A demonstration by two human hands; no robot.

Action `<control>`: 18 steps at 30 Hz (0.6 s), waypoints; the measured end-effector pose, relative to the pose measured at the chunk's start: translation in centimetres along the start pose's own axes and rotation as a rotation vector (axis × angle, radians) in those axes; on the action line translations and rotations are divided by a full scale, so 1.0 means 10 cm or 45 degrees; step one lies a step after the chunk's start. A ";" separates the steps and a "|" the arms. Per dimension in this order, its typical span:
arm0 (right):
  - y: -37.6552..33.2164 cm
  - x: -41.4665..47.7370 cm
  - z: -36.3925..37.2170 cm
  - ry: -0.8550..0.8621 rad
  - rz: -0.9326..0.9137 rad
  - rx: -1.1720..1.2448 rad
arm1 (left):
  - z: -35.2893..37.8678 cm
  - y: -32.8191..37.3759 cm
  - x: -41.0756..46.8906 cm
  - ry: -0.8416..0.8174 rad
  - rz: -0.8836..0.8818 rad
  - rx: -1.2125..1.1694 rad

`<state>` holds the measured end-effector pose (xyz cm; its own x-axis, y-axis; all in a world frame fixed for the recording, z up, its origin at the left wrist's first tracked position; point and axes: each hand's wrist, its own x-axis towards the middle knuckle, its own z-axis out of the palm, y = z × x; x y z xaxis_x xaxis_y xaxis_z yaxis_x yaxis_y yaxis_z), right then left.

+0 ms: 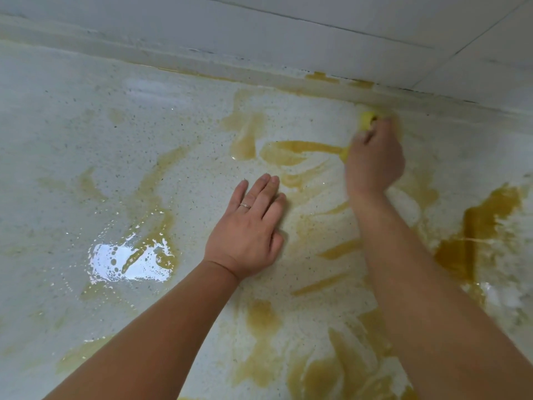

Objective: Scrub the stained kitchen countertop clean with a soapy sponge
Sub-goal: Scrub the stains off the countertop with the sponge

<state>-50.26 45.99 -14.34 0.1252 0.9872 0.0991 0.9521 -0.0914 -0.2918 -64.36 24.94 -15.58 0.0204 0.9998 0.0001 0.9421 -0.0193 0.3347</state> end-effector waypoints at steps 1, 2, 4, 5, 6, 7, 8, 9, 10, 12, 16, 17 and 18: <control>-0.17 -0.18 0.04 -0.041 -0.124 0.030 | 0.00 0.01 0.01 0.006 0.005 -0.002; -0.33 -0.35 0.09 -0.111 -0.302 0.059 | 0.00 0.01 0.01 0.012 0.003 -0.008; -0.55 -0.57 0.14 -0.250 -0.593 0.082 | 0.01 0.00 0.03 0.031 0.008 -0.018; -0.57 -0.57 0.15 -0.291 -0.672 0.094 | 0.01 -0.01 0.05 0.042 0.008 -0.022; -0.53 -0.51 0.13 -0.290 -0.706 0.094 | 0.02 0.00 0.07 0.048 0.006 -0.029; -0.47 -0.41 0.11 -0.259 -0.711 0.075 | 0.01 -0.01 0.09 0.057 -0.004 -0.029; -0.37 -0.28 0.07 -0.217 -0.682 0.037 | 0.00 -0.02 0.11 0.060 -0.014 -0.028; -0.22 -0.11 0.03 -0.176 -0.605 -0.009 | 0.01 -0.01 0.13 0.061 -0.018 -0.030; -0.01 0.09 0.00 -0.130 -0.494 -0.061 | 0.01 0.00 0.15 0.059 -0.022 -0.038; 0.47 0.50 -0.12 -0.022 -0.241 -0.198 | 0.00 0.01 0.16 0.056 -0.031 -0.043; 0.89 0.67 -0.31 0.031 0.082 -0.237 | 0.00 0.03 0.26 0.073 -0.057 -0.046; 0.74 0.50 -0.27 0.001 0.059 -0.192 | 0.00 0.05 0.31 0.071 -0.070 -0.046; 0.55 0.25 -0.23 -0.034 -0.038 -0.151 | 0.00 0.09 0.38 0.062 -0.086 -0.051</control>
<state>-44.08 47.71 -13.54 0.0899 0.9927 0.0802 0.9818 -0.0749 -0.1745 -63.44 28.71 -15.26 -0.0600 0.9980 0.0214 0.9267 0.0477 0.3727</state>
